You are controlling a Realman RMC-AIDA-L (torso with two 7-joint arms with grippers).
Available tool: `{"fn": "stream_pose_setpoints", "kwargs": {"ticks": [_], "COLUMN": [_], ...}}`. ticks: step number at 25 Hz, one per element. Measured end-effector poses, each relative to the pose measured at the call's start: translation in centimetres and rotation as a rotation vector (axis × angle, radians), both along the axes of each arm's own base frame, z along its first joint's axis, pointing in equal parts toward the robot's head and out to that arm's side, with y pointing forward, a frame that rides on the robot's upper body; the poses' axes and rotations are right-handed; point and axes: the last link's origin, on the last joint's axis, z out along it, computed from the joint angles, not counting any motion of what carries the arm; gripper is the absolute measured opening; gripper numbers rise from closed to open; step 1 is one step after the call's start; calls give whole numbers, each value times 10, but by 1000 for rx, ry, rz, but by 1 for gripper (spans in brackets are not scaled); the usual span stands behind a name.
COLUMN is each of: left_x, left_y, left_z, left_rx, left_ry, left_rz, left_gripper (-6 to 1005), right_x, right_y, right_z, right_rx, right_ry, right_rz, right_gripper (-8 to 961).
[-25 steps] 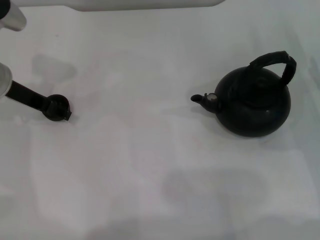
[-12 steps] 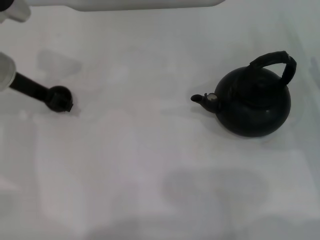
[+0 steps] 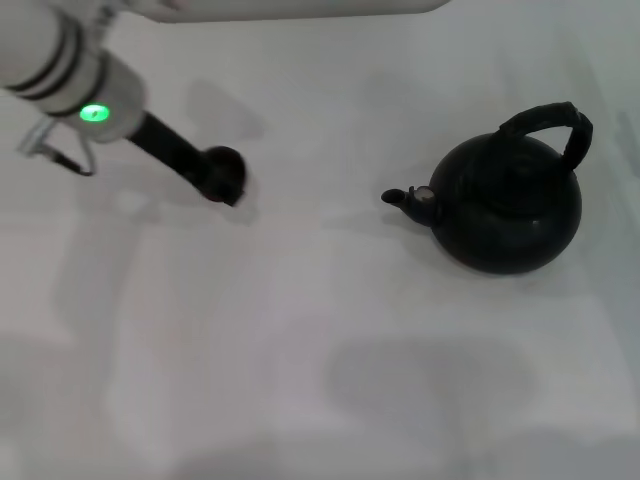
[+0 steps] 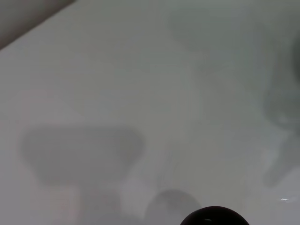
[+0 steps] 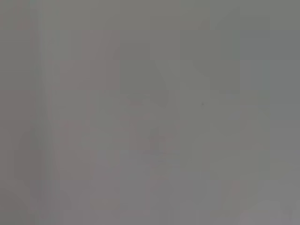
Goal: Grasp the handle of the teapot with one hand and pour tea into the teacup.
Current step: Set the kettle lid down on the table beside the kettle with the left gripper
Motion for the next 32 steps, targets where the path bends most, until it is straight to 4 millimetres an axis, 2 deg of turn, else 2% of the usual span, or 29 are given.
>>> {"fn": "stream_pose_setpoints", "kwargs": {"ticks": [4,8,17,24,32], "left_x": [26,41,46,39,36], "left_y": [-6,-12,-26,-31,-28], "left_z": [-27,-45,-71,-78,-74], "left_rx": [-97,-140,-205,-260,-257], "left_ry": [43,30,-26,-22,9], "left_rz": [-93,-153,-182,-148,-120], "left_gripper": [701,701,701,701,701], "right_x": [0,0,-2,-2,-1], "right_y": [1,1,2,2,2], "right_z": [0,0,0,0,0], "right_rx": [0,0,2,2,0], "right_ry": [-1,-1,8,9,6], "right_rz": [1,2,6,6,2], "right_gripper": [869,869,869,869,870]}}
